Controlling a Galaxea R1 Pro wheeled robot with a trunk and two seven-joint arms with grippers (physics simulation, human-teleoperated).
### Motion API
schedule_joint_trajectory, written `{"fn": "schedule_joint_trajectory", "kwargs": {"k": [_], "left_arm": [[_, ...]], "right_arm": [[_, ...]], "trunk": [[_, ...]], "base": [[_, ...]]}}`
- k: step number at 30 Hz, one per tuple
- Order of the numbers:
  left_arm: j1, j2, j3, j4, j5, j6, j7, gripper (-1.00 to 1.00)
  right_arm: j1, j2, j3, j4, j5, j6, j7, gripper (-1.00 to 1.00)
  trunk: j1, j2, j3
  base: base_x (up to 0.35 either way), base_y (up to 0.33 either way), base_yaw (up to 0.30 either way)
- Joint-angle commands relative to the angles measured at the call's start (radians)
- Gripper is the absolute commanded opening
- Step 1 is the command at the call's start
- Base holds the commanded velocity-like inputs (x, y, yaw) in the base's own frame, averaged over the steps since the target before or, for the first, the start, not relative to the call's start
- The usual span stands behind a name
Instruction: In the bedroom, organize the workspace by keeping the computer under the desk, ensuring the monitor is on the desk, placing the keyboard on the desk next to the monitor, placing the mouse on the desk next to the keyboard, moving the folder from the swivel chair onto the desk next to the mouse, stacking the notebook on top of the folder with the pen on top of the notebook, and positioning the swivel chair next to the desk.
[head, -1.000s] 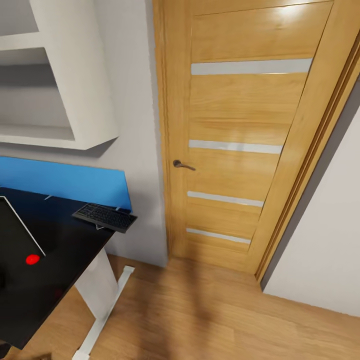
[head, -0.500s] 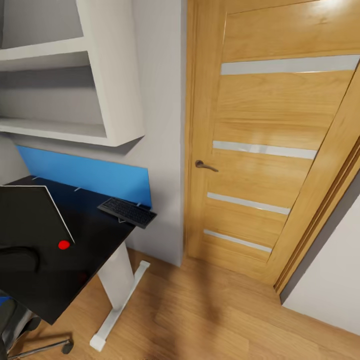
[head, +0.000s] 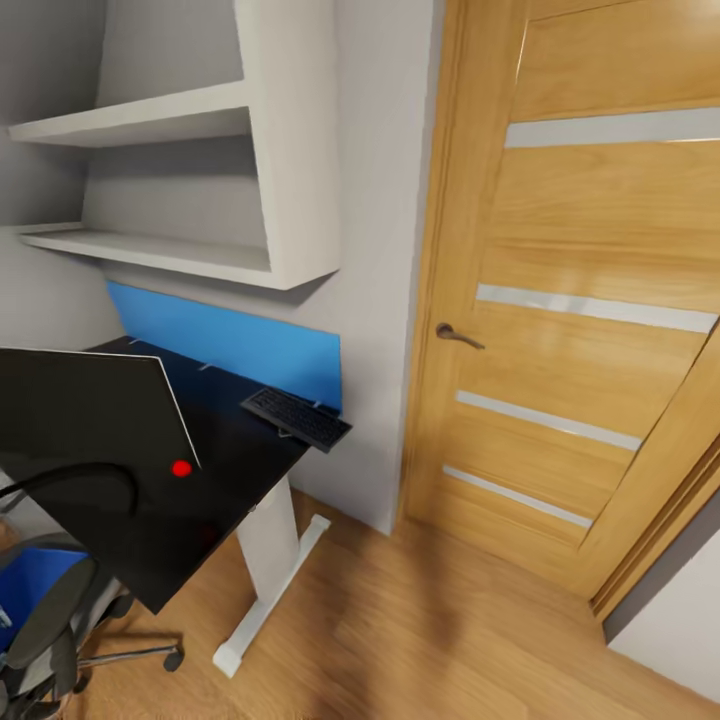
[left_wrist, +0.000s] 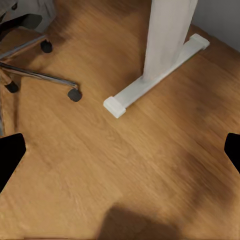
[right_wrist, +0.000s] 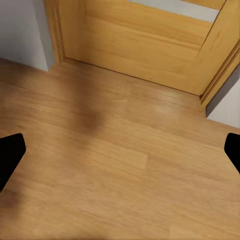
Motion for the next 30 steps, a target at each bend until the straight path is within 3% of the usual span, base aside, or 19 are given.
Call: {"fn": "schedule_joint_trajectory", "kwargs": {"k": [1, 9, 30], "left_arm": [[-0.001, -0.001, -0.011, 0.004, -0.007, -0.007, 0.035, 1.0], [-0.001, -0.001, -0.04, 0.01, -0.02, -0.013, 0.1, 1.0], [-0.001, 0.001, -0.041, 0.011, -0.02, -0.013, 0.109, 1.0]], "right_arm": [[0.0, 0.0, 0.001, 0.0, 0.0, -0.002, -0.003, 1.0], [0.0, 0.0, 0.001, 0.0, 0.0, -0.002, -0.003, 1.0], [0.0, -0.002, 0.001, 0.0, 0.002, 0.0, 0.0, 1.0]], "trunk": [[0.0, -0.001, -0.002], [0.0, -0.001, -0.002], [0.0, -0.001, -0.002]], "base": [[0.0, 0.0, 0.278], [0.0, 0.0, 0.278], [0.0, 0.0, 0.28]]}}
